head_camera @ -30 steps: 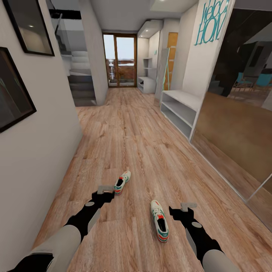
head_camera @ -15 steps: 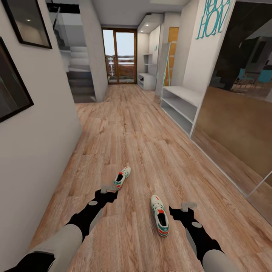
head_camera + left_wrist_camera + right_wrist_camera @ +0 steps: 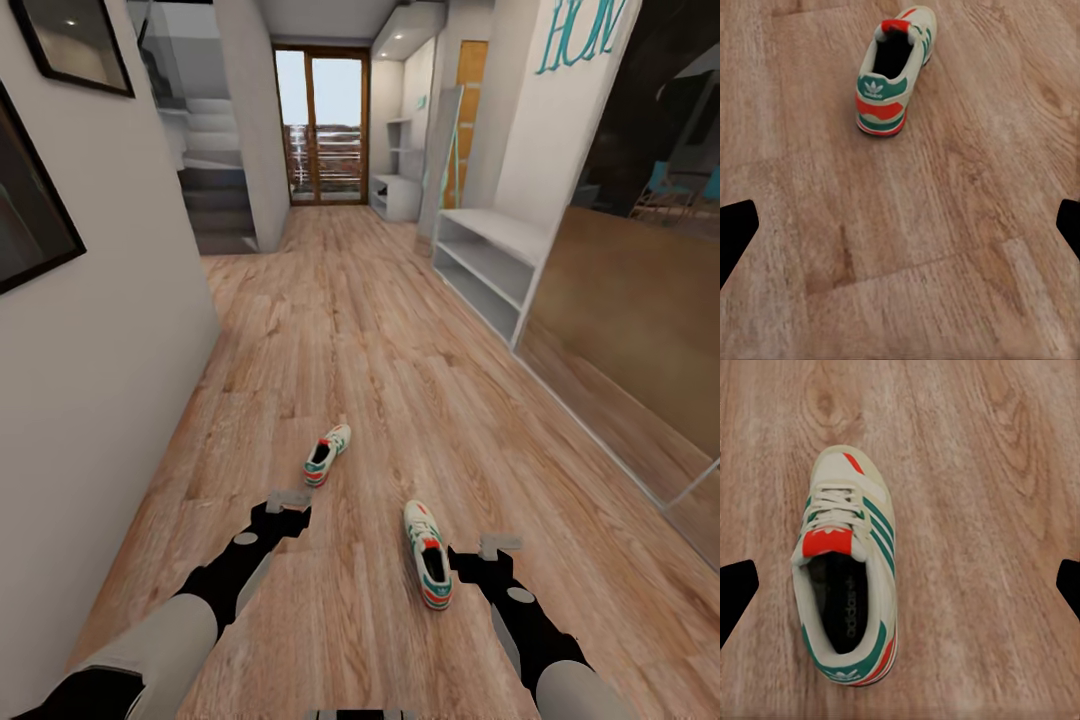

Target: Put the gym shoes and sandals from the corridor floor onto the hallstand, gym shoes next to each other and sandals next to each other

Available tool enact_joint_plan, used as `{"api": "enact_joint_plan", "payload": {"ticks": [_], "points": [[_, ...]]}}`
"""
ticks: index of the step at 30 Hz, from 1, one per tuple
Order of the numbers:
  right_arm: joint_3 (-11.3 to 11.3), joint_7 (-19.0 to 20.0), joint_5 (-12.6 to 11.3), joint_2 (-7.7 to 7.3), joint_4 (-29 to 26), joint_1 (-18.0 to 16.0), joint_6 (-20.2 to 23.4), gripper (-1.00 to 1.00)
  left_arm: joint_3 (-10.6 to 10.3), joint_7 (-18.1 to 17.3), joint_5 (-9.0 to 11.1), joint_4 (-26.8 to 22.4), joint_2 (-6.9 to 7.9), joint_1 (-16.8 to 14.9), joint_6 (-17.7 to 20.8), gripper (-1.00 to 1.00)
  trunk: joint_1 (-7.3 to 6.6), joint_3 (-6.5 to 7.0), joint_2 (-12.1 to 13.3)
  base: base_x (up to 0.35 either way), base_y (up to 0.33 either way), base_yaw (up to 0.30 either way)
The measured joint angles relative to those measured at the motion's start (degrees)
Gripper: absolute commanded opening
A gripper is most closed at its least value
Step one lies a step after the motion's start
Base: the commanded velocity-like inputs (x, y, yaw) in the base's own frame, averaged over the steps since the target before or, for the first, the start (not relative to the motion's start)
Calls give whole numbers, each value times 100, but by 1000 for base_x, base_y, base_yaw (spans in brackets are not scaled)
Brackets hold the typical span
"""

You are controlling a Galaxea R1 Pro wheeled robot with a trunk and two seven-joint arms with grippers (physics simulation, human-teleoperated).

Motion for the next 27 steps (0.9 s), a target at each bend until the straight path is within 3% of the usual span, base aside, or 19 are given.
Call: {"api": "enact_joint_plan", "payload": {"ticks": [13,27], "points": [[1,-1,0,0,1,0,-6,100,21,12,7,-9,17,10,-1,100,33,-381,-18,0,0,150],[1,-8,1,0,-8,0,-14,100,23,10,8,-8,18,10,-1,100,69,-708,-37,0,0,22]]}}
